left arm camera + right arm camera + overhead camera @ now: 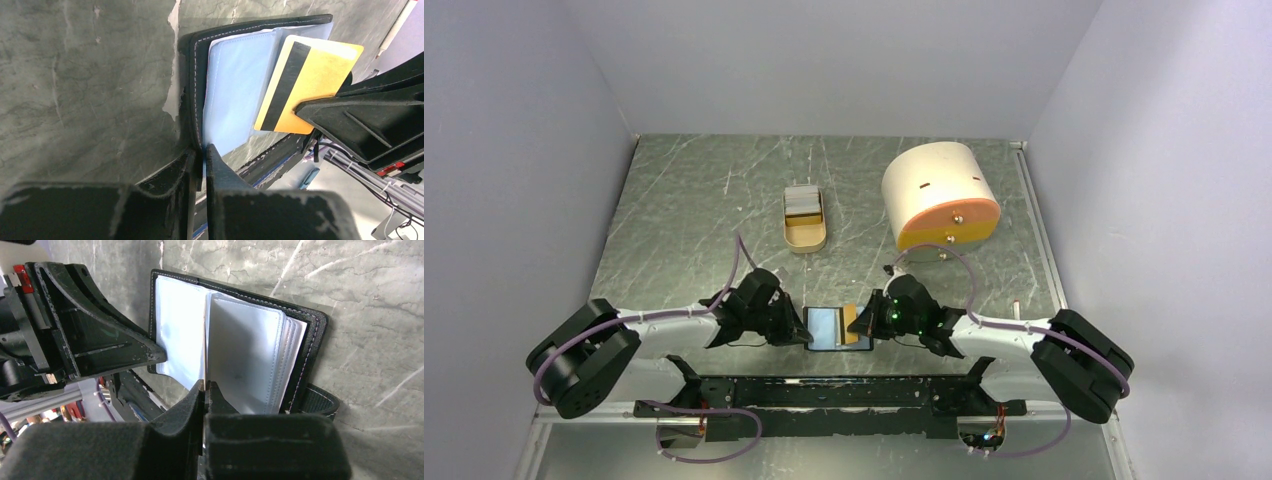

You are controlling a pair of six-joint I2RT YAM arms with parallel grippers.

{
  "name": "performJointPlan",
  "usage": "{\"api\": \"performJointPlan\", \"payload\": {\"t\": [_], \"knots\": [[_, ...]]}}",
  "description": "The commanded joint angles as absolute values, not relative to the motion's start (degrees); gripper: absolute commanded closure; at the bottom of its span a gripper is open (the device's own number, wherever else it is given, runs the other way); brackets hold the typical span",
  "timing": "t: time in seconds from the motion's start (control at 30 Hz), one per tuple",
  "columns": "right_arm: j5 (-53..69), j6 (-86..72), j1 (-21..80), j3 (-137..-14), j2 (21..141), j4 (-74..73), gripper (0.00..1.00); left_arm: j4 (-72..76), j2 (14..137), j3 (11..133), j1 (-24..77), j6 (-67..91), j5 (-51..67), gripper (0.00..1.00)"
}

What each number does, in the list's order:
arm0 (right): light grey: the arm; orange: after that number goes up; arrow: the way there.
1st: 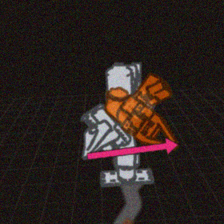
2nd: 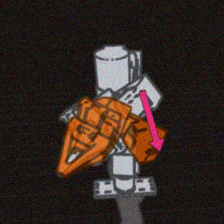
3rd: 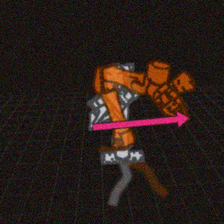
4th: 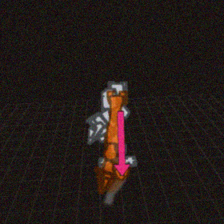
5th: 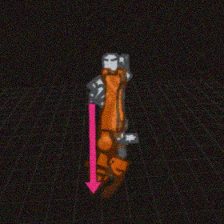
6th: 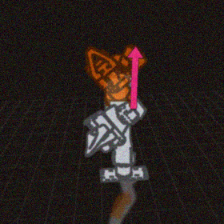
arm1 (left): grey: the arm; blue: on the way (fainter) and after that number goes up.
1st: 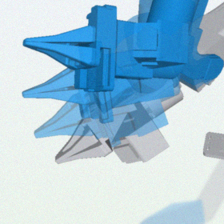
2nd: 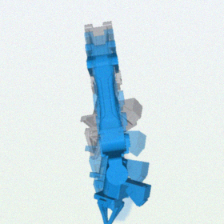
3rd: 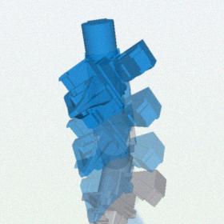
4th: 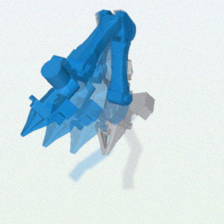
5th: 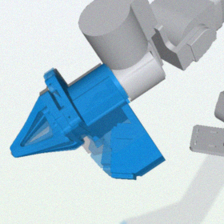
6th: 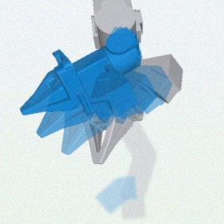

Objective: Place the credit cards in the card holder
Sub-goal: Insert the credit card into the card holder.

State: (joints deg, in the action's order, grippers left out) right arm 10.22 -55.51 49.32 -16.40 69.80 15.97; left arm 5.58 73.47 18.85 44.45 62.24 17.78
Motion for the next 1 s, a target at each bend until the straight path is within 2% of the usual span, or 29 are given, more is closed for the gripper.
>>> {"api": "performJointPlan", "payload": {"t": [0.0,0.23,0.97], "knots": [[8.08,-58.70,49.60,-15.32,69.79,17.35,0.96,5.48,73.09,18.59,45.53,62.93,16.93,0.85],[9.80,-60.63,49.78,-14.23,71.06,20.49,0.92,5.85,73.98,18.85,46.24,63.12,16.80,0.85],[12.80,-67.81,50.28,-10.09,74.81,33.44,0.95,6.41,73.64,18.62,47.07,64.00,16.31,0.84]]}}
